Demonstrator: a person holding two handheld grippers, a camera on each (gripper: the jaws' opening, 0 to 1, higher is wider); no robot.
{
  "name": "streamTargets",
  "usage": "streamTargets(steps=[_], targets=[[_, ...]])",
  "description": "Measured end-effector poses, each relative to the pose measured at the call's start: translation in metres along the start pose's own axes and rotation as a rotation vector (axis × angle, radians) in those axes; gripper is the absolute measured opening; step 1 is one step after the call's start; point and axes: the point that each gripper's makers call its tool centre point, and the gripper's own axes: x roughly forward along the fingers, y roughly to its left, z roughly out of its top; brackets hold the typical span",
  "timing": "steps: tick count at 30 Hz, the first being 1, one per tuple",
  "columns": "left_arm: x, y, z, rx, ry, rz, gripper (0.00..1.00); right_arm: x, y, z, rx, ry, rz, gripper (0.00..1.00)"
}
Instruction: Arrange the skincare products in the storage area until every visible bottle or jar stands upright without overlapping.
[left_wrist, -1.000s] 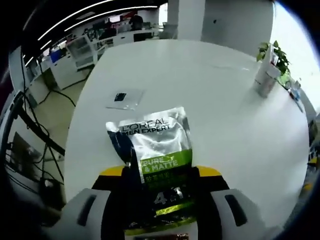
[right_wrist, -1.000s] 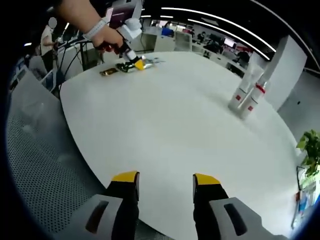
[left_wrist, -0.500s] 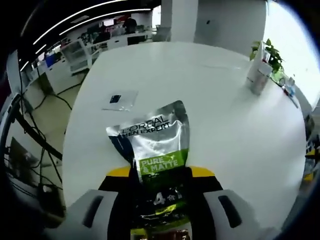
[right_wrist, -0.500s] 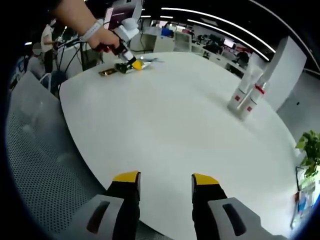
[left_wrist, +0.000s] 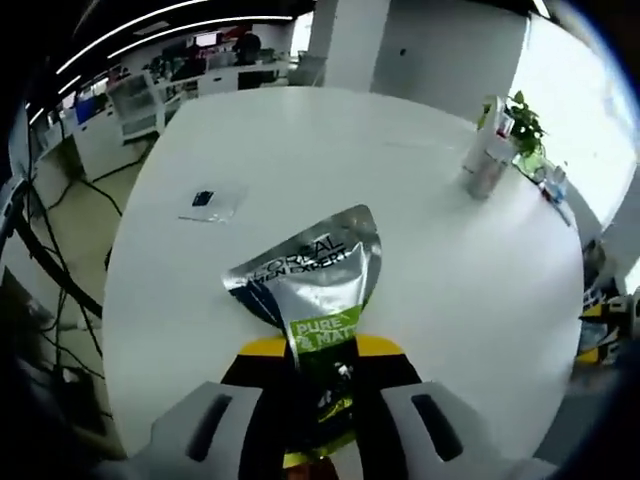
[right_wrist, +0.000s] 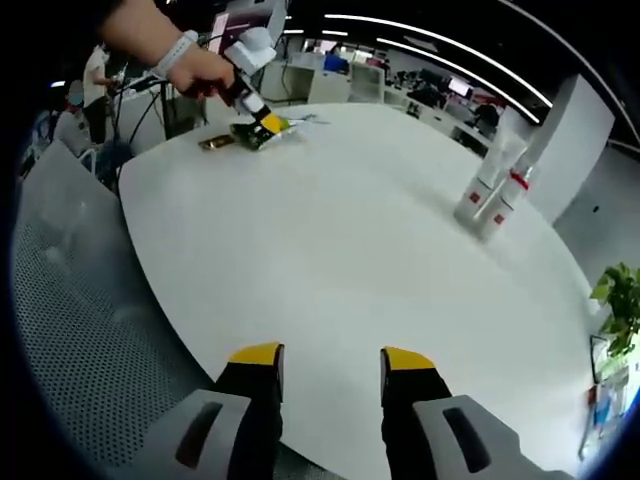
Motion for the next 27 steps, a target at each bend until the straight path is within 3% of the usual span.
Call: streamTargets(steps=[7,15,20,27], targets=[[-0.029,-0.034,0.014,-0.055,-0.115,-0.088,0.1,0.0,0.001,0.001,-0.007,0.0,0.004,0.34],[-0.053,-0.055,0.014,-0.087,-0.185,-0.141,0.08,-0.001,0.0,0.002,-0.008,-0.008,0.0,0.32],[-0.073,-0.078,0.006,-0.097,-0.214,-0.177,0.08,-0.003,-0.002,0.005,0.004,-0.025,-0.006,0.32],[-0.099,-0.126,-0.016,-0.083,-0.237,-0.237,0.07,-0.008,-0.004,0.014,0.027,-0.075,-0.016,0.32]])
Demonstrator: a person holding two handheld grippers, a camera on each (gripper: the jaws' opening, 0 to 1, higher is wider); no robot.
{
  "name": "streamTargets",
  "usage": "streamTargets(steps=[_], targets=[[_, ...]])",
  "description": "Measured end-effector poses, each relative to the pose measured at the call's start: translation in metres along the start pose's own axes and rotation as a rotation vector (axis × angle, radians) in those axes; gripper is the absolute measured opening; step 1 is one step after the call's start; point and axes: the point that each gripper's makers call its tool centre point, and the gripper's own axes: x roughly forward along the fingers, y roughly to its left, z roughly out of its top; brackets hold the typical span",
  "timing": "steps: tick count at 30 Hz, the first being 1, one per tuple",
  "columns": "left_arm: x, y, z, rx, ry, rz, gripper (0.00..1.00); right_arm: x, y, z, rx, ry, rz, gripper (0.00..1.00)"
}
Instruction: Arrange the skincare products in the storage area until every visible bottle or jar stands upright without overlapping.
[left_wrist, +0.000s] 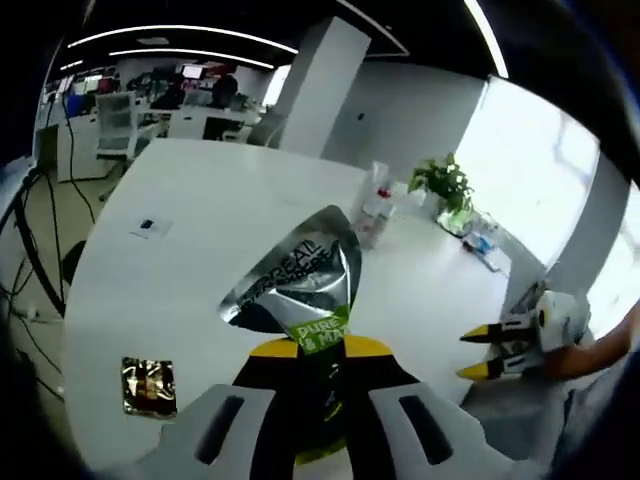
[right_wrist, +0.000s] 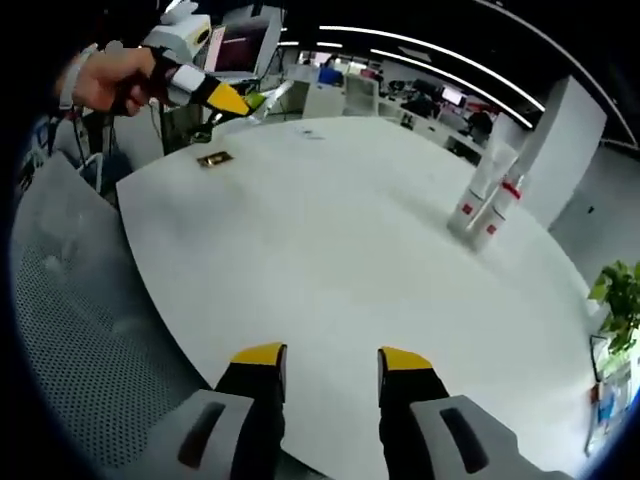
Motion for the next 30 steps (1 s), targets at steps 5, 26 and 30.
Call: streamTargets(steps=[5,26,30], targets=[[-0.01,-0.025,-0.016,-0.013,-0.006,-0.039,0.07,-0.003,0.0,0.008,0.011,-0.036,0.0,0.34],[-0.024,-0.078,-0.052,-0.092,-0.046,-0.107,0.08,-0.038,0.127,0.094,0.417,-0.157,0.62,0.46],[-0.022,-0.09,-0.048,-0.047,-0.044,-0.141,0.08,-0.034,0.128,0.097,0.401,-0.143,0.615,0.36]])
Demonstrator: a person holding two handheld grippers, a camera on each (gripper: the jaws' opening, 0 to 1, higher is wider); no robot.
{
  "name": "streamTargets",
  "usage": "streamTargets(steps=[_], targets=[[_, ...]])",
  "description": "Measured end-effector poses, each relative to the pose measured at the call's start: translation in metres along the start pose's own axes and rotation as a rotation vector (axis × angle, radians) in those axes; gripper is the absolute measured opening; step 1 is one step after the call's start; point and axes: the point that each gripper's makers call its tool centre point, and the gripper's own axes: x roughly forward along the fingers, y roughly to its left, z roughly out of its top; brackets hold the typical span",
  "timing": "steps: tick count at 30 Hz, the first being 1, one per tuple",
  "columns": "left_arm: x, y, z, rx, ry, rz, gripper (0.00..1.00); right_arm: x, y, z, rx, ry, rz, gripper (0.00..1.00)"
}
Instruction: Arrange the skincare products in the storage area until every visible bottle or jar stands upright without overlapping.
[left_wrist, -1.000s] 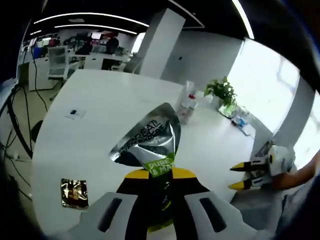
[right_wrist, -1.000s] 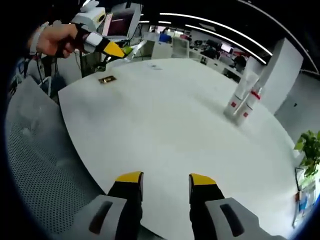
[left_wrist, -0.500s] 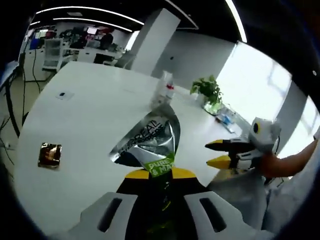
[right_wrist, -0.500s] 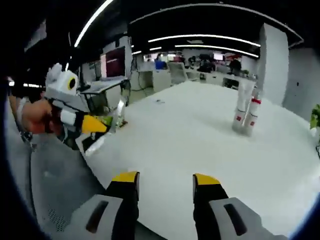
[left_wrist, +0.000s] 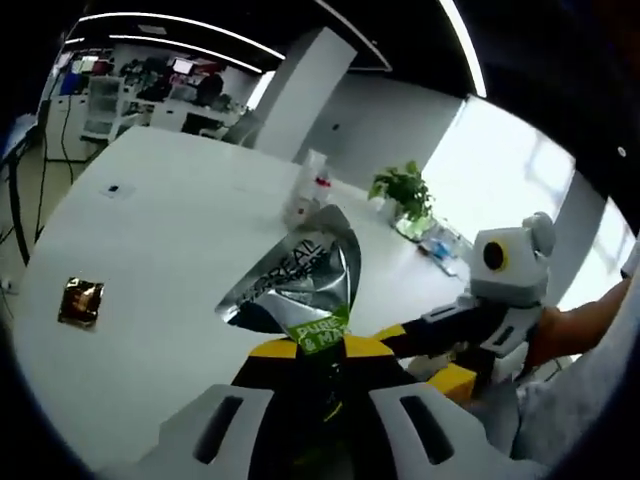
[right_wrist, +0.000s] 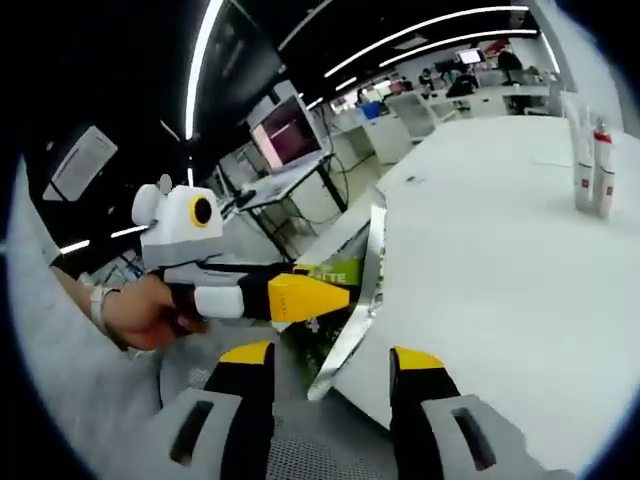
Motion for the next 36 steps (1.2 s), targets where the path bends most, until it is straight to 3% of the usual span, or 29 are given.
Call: streamTargets(steps=[4,7,11,14,17,24,25,33,36], targets=[[0.002,-0.014,0.004,0.017,-0.019,-0.05,0.09,-0.002,-0.004,0.005,0.006,-0.012,-0.004,0.25],[0.003,-0.018,0.005,0.026,-0.023,-0.058,0.09,-0.005,-0.009,0.008,0.058,-0.031,-0.011,0.13],[0.003,-0.019,0.009,0.002,-0.05,-0.071,0.14,-0.014,-0.006,0.01,0.173,-0.075,0.077,0.01],[0.003,-0.019,0.011,-0.016,-0.062,-0.076,0.15,-0.022,-0.013,0.01,0.175,-0.093,0.077,0.0],[0.002,-0.02,0.015,-0.022,-0.081,-0.083,0.17,-0.03,-0.008,0.015,0.246,-0.13,0.155,0.0],[0.0,-0.024,0.023,-0.047,-0.123,-0.122,0.15,-0.046,-0.008,0.025,0.337,-0.216,0.239,0.0],[-0.001,-0.027,0.029,-0.077,-0.154,-0.146,0.15,-0.048,-0.008,0.026,0.345,-0.222,0.249,0.0],[-0.006,-0.016,0.042,-0.144,-0.223,-0.121,0.45,-0.054,-0.009,0.035,0.319,-0.235,0.278,0.0],[-0.004,-0.016,0.044,-0.184,-0.226,-0.142,0.53,-0.056,0.0,0.038,0.314,-0.238,0.332,0.0]])
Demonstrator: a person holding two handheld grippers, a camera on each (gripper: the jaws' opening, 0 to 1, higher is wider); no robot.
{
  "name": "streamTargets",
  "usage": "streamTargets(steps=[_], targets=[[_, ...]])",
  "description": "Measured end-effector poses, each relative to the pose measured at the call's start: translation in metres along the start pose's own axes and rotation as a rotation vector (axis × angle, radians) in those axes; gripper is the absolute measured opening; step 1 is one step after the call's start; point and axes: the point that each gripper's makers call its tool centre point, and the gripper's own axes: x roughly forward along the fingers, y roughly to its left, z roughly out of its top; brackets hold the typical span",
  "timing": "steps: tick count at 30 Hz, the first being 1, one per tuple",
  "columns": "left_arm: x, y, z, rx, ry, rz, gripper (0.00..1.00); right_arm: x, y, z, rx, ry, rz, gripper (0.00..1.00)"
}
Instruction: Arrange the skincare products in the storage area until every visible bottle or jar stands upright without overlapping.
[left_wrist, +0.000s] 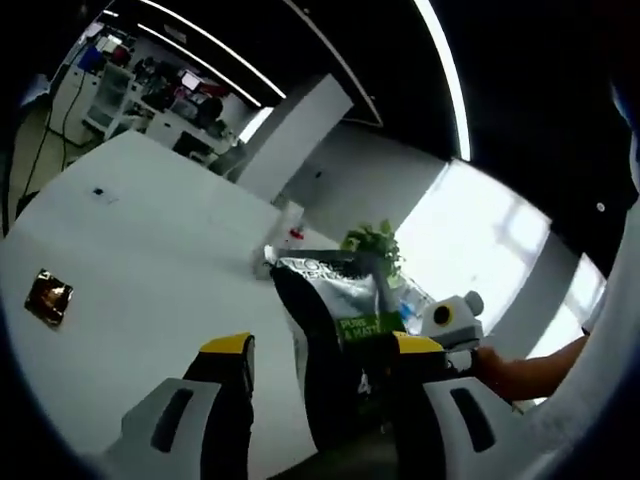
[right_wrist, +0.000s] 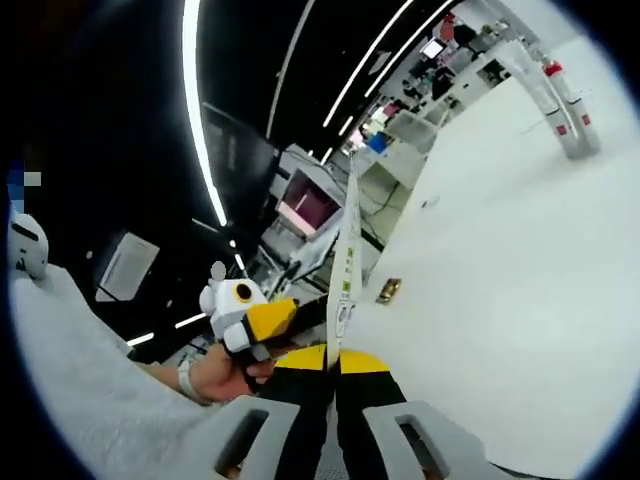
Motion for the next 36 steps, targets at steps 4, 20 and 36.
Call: streamTargets(steps=[4,20,36], targets=[[0.006,-0.016,-0.006,-0.114,0.039,-0.099,0.55,0.004,0.025,-0.008,-0.029,0.054,0.128,0.0],[-0.003,-0.044,-0.007,-0.268,0.105,-0.306,0.1,0.004,0.037,-0.016,0.044,0.063,0.211,0.0],[-0.012,-0.054,-0.005,-0.375,0.151,-0.392,0.0,-0.001,0.038,-0.008,0.037,0.011,0.215,0.01]])
